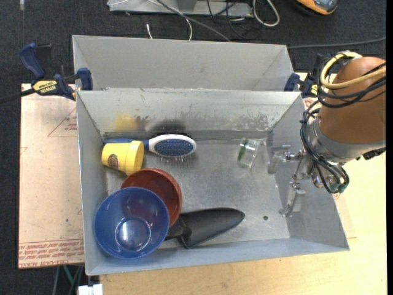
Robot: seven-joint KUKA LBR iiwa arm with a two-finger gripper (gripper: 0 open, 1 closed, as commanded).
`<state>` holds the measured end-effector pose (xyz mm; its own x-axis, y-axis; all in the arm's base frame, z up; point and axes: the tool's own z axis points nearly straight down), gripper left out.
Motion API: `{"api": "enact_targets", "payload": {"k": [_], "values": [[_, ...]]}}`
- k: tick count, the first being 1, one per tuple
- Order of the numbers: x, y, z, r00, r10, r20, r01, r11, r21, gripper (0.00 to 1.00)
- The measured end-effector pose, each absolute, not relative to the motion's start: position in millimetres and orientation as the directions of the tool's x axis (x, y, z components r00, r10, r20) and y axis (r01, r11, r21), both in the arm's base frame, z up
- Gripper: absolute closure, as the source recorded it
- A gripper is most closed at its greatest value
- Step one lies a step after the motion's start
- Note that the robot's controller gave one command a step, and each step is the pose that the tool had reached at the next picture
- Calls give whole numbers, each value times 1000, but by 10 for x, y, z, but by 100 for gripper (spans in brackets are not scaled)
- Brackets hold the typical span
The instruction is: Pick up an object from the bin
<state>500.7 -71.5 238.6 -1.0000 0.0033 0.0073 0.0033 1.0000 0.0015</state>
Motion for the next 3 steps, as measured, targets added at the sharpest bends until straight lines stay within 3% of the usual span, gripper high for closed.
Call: {"api": "enact_targets", "payload": {"k": [1,2,3], "values": [[5023,-710,2427,-1000,0,-1,0,1000,0,0],[5321,-138,1293,-990,-143,-4,-143,990,1,0],[5275,408,1617,-999,41,-11,41,999,3,0]]}}
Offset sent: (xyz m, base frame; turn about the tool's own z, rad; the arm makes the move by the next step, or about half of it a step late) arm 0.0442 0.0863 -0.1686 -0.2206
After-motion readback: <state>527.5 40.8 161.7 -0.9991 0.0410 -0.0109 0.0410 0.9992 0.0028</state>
